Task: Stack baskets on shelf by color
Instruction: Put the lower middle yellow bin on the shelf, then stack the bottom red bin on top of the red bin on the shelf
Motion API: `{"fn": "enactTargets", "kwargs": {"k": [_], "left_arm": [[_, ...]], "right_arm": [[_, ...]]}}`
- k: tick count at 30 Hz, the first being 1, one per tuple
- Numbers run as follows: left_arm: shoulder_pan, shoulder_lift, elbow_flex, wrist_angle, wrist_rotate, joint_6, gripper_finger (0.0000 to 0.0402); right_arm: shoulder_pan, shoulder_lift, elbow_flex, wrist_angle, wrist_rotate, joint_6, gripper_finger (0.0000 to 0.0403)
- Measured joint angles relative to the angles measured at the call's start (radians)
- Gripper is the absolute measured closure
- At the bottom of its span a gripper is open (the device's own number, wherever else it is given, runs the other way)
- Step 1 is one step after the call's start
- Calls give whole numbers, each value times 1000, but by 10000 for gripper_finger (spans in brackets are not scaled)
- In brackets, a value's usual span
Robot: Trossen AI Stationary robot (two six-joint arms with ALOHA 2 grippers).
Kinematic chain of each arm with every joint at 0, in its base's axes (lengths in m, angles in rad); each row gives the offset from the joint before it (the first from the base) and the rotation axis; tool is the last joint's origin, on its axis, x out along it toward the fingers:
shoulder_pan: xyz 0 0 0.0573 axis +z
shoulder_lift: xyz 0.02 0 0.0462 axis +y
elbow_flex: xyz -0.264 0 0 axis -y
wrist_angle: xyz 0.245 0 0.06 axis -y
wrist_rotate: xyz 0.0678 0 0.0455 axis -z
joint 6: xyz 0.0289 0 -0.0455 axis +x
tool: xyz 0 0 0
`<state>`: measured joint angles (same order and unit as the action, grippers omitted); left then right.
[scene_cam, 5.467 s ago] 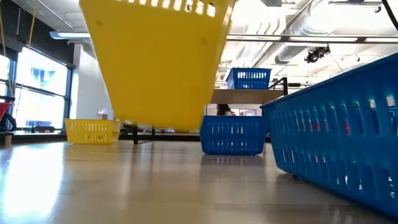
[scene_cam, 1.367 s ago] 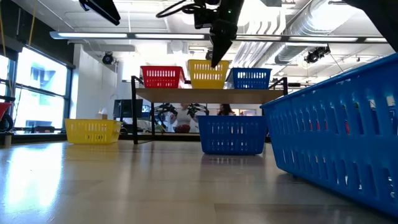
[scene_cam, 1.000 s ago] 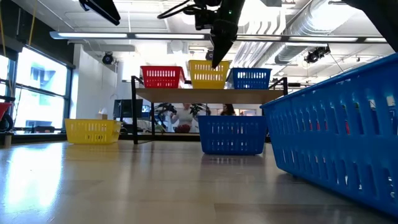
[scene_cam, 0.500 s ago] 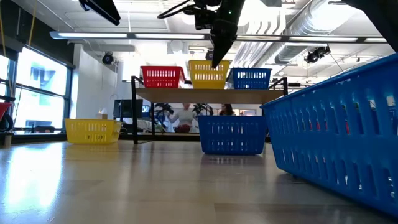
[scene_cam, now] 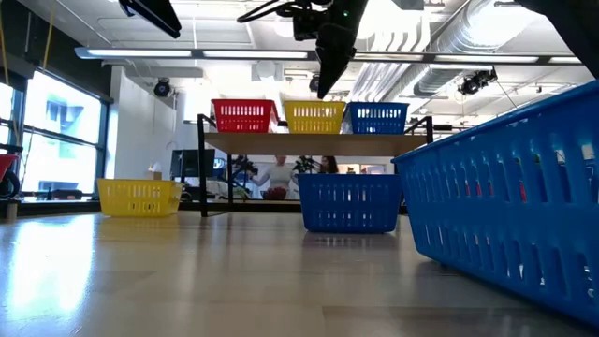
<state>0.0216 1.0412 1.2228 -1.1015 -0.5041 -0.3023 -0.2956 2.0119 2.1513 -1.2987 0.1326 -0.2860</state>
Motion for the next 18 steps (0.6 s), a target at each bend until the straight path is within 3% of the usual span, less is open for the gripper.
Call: {"fn": "enactTargets", "kwargs": {"k": [18], "left_arm": [[0,0,0,0,114,-17,255]], "right_arm": [[68,-5,2,2,21,135,318]]}}
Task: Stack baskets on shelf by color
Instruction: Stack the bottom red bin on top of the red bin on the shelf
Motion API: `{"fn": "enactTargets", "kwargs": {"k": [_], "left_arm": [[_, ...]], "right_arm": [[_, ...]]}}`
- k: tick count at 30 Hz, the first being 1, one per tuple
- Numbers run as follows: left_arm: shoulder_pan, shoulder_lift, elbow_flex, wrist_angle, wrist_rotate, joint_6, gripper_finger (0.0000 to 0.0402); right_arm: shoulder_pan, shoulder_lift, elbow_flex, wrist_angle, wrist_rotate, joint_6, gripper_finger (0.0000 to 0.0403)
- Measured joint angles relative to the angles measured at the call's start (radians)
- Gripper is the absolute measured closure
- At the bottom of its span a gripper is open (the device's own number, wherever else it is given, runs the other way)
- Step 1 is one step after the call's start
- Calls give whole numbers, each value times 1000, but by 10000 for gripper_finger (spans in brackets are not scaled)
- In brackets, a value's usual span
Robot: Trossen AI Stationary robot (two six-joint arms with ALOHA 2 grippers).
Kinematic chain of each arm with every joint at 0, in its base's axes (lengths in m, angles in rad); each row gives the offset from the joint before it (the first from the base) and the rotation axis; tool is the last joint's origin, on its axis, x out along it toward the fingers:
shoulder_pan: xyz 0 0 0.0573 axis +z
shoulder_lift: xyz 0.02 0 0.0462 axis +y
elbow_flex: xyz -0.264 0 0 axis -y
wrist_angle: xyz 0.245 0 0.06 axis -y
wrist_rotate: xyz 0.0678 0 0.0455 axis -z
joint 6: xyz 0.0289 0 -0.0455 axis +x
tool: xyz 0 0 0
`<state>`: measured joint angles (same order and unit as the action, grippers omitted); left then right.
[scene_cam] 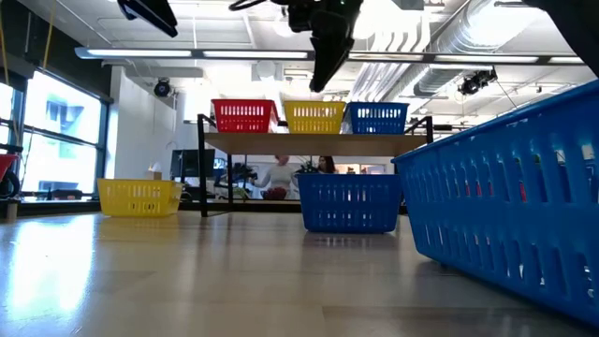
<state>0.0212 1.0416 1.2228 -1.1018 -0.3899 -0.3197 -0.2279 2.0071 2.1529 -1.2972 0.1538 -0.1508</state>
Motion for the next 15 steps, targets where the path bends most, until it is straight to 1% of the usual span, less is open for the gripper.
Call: {"fn": "enactTargets", "kwargs": {"k": [3,8,10,13,15], "left_arm": [[0,0,0,0,45,7,255],[-12,0,0,-21,212,9,255],[-29,0,0,-39,264,5,255],[-72,0,0,-73,296,-27,255],[-112,0,0,-87,300,-55,255]], "right_arm": [[21,0,0,0,3,63,318],[68,0,0,0,2,169,318],[86,0,0,1,2,207,318],[113,0,0,4,1,279,318],[130,0,0,7,1,329,318]]}}
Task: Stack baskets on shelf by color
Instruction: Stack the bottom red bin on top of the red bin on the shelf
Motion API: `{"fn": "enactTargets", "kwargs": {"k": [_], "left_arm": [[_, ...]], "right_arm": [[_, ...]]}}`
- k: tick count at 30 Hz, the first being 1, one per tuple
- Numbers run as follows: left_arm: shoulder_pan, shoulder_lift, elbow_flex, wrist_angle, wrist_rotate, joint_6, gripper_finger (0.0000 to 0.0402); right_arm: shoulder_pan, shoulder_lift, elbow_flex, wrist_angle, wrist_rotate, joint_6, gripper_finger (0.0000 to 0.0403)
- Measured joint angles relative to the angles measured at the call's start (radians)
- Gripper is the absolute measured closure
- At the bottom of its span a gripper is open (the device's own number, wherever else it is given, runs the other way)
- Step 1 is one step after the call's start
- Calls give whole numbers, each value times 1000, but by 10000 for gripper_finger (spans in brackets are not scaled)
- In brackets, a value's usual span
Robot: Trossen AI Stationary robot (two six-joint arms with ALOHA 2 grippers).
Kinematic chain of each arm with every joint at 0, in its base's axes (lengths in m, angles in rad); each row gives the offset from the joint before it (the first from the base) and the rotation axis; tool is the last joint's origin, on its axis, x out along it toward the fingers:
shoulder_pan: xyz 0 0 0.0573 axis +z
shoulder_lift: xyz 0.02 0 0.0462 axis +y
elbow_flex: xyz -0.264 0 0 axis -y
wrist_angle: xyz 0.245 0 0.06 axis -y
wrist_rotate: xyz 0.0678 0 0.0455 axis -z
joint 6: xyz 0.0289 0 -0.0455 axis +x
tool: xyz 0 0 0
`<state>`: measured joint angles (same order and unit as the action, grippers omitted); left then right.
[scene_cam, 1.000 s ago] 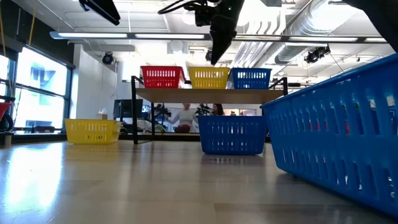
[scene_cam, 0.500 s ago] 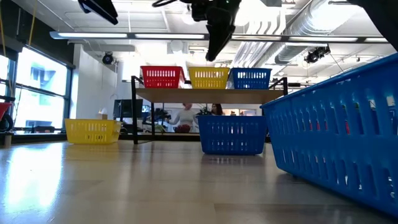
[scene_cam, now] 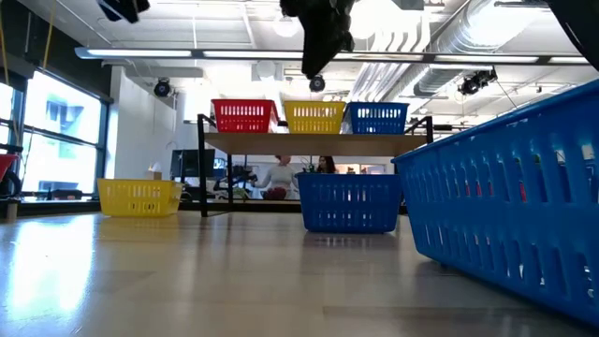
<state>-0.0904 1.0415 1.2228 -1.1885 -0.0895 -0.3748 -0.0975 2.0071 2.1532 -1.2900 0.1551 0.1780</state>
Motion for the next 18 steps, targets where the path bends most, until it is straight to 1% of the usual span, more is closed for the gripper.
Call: {"fn": "enactTargets", "kwargs": {"k": [4,7,11,16,18], "left_arm": [[-93,0,0,-5,-1,-40,255],[-172,0,-3,-2,-16,-42,255],[-271,0,-58,34,-22,-90,255],[-403,0,-125,53,-18,-193,255],[-446,0,-154,88,-16,-229,255]], "right_arm": [[35,0,0,0,-11,94,318],[64,0,0,1,-21,171,318],[98,0,0,16,-21,257,318],[133,0,0,34,1,315,318],[140,0,0,34,0,341,318]]}}
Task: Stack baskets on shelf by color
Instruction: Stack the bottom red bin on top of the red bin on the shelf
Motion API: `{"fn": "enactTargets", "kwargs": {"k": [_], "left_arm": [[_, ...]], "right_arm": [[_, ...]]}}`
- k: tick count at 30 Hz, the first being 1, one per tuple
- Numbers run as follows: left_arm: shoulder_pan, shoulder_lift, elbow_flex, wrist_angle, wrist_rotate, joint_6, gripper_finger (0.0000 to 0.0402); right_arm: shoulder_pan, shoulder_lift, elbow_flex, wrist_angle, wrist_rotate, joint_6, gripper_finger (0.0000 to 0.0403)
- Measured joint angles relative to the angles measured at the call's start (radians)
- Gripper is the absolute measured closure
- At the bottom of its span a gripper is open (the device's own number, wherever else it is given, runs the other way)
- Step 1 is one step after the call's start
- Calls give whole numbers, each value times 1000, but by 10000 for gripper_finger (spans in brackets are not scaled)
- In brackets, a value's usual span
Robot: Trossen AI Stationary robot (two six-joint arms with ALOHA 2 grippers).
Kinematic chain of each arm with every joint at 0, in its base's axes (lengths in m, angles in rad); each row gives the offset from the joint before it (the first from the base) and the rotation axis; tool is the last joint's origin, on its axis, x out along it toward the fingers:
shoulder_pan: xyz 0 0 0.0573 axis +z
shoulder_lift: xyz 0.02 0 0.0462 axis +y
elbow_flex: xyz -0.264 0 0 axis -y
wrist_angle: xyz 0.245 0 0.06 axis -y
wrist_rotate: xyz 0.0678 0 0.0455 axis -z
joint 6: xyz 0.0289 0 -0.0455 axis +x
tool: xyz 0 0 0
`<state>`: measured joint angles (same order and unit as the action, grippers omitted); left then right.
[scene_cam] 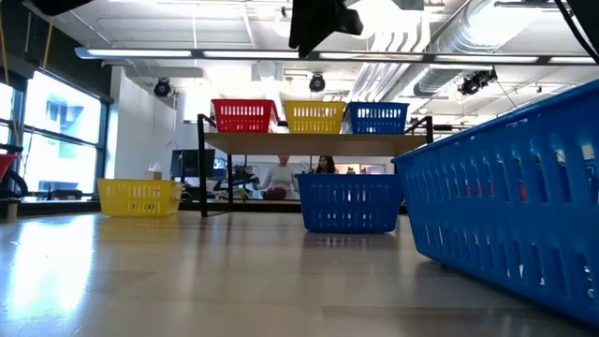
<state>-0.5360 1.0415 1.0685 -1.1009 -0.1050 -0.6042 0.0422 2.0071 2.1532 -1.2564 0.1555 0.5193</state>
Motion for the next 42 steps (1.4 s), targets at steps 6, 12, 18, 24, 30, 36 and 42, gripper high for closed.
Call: {"fn": "enactTargets", "kwargs": {"k": [6,12,18,24,30,36,42], "left_arm": [[-117,0,-49,63,-3,-96,255],[-215,12,-105,186,-11,-200,255],[-300,91,-112,243,-11,-282,255],[-354,217,-112,317,-11,-315,255],[-377,343,-112,398,-10,-360,255],[-378,433,-112,472,35,-381,255],[-381,494,-112,528,68,-419,255]], "right_arm": [[0,0,0,0,-3,31,318],[-2,0,0,-1,8,18,318],[-8,0,0,-1,9,-2,318],[-13,0,0,-3,9,-30,318],[-22,0,0,-3,4,-107,318],[-34,0,0,-3,2,-136,318],[-43,0,0,-4,-4,-149,318]]}}
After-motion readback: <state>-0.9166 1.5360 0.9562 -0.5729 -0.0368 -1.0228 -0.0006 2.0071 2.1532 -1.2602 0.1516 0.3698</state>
